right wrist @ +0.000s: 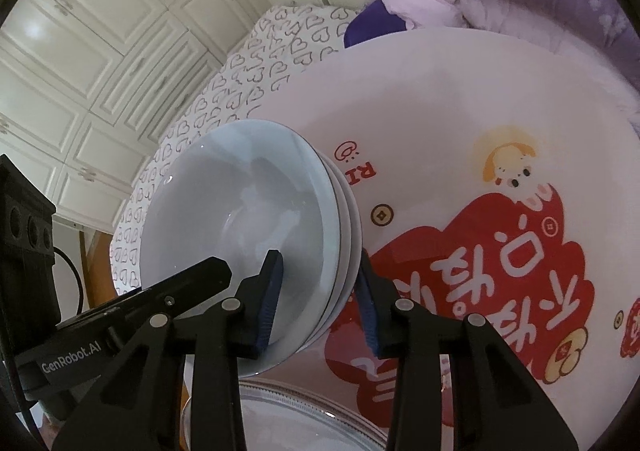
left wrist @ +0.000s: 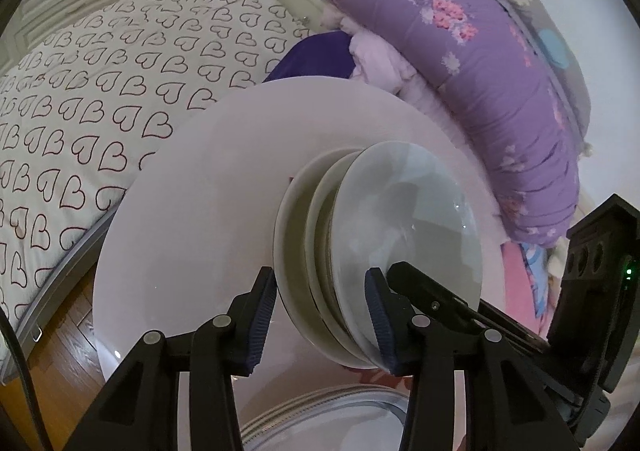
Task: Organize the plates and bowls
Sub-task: 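Close the left gripper on the bowl stack rim while the right gripper grips it too, then carry the bowl stack with both grippers and lower it onto the plate stack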
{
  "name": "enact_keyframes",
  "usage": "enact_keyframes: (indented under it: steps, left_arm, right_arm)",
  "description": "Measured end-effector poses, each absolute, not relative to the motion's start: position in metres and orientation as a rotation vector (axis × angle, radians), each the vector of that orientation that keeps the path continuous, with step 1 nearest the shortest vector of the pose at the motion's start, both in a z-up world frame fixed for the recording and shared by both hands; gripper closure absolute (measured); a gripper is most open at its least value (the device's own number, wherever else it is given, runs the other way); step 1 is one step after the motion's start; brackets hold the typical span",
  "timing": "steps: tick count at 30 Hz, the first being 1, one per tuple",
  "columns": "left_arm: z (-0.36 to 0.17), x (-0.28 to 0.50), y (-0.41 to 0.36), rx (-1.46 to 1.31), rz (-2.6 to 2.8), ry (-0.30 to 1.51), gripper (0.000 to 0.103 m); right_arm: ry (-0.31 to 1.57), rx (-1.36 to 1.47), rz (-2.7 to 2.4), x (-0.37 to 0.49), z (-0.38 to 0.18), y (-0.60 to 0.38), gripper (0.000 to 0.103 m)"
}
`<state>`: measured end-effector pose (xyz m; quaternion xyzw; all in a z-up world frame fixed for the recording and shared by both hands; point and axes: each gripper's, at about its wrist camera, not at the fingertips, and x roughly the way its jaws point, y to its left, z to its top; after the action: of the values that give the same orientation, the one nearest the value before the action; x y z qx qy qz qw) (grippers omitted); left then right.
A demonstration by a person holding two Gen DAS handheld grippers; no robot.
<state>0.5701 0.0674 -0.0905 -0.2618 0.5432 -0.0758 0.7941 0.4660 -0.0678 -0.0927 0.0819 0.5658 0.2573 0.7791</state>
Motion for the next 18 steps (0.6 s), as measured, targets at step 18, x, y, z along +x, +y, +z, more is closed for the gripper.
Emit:
enact_keyframes:
  steps: [18]
  left_arm:
    - [-0.030,0.504,0.041,-0.514,-0.244,1.109,0.063]
  right_arm:
    - [1.140,0.182,0.499,0.415,-0.039,-0.118,0.067]
